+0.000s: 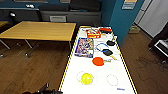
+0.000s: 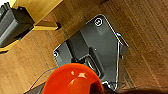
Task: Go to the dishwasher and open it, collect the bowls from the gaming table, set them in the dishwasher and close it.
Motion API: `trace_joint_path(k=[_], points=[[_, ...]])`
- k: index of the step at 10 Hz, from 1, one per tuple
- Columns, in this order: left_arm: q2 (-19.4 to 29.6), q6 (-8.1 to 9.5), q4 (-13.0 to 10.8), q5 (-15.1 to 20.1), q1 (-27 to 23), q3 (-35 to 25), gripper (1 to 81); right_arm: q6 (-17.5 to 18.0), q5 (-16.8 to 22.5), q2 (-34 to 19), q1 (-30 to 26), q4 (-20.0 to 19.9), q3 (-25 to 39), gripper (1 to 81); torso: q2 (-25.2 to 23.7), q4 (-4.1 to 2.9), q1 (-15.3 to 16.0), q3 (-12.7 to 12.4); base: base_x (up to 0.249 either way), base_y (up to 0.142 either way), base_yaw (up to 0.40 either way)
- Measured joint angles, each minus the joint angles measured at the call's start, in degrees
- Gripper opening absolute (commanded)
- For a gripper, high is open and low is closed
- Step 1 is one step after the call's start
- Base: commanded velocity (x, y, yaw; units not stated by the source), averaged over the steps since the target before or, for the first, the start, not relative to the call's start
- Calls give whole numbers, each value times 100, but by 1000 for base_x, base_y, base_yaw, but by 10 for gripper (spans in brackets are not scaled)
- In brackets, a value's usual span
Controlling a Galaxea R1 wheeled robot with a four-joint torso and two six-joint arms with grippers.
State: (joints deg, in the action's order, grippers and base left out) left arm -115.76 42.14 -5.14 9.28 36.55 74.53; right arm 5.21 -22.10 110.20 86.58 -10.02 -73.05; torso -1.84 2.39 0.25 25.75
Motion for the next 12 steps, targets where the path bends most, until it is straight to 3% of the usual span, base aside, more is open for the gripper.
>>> trace_joint_path(k=[1,3,4,6,8,12], points=[[-122,226,7,72,-94,145,811,0,22,0,-26,0,33,10,0,0,2,0,0,0,0],[-286,959,33,169,-229,372,811,-2,28,-1,-59,0,52,10,0,0,2,0,0,0,0],[-369,1196,38,201,-336,532,811,-2,39,0,-59,0,54,10,0,0,2,0,0,0,0],[-585,1318,40,257,-562,728,811,-2,55,0,-69,-1,54,10,0,0,2,0,0,0,0],[-816,1329,30,402,-668,981,811,-2,52,5,-94,-1,54,10,0,0,2,0,0,0,0],[-1398,1340,-262,728,-772,1113,811,-2,68,63,-107,-1,52,10,0,0,2,2,0,0,0]])
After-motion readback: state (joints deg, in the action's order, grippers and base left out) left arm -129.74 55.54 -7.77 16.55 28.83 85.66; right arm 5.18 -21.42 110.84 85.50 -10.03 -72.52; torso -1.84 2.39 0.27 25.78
